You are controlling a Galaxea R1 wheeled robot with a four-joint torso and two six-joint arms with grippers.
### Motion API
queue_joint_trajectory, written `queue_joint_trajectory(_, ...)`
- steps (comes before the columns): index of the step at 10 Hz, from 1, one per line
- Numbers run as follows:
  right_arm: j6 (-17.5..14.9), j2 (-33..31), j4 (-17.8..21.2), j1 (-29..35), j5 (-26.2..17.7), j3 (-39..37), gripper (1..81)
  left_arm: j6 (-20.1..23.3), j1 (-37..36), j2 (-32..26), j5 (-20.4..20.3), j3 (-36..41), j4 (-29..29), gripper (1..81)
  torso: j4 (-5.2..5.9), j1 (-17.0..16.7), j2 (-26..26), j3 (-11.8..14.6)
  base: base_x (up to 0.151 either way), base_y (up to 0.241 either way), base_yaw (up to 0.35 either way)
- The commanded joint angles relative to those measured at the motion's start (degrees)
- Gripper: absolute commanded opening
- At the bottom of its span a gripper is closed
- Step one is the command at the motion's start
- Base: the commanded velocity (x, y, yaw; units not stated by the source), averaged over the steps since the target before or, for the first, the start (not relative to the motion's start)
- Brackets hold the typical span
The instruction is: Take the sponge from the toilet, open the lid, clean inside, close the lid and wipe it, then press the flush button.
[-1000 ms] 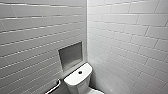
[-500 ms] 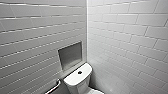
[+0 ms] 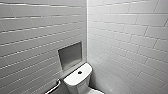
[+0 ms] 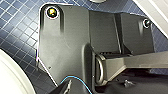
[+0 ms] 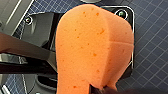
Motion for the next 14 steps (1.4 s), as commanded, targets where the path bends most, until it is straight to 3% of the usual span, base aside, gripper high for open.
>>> queue_joint_trajectory(1,-2.2,-0.1,3.4,1.9,-3.5,-0.7,1.0,-0.3,-2.6,-0.1,3.1,0.2,-0.2,81.1,0.0,0.0,0.0,0.0,0.0,0.0,0.0)
queue_joint_trajectory(5,-2.4,1.8,3.9,4.7,-9.8,-4.7,1.0,-0.3,-2.6,-0.3,3.1,0.2,-0.2,81.1,0.0,0.0,0.0,0.0,0.0,0.0,0.0)
queue_joint_trajectory(10,-2.5,3.5,3.5,4.2,-9.4,-5.6,1.0,-0.1,-2.6,-0.4,3.1,0.2,0.3,81.1,0.0,0.0,0.0,0.0,0.0,0.0,0.0)
queue_joint_trajectory(14,-2.7,3.5,3.6,4.4,-9.6,-5.9,1.0,-0.1,-2.4,-0.5,3.0,0.2,0.3,81.1,0.0,-0.2,0.0,0.0,0.074,0.0,0.0)
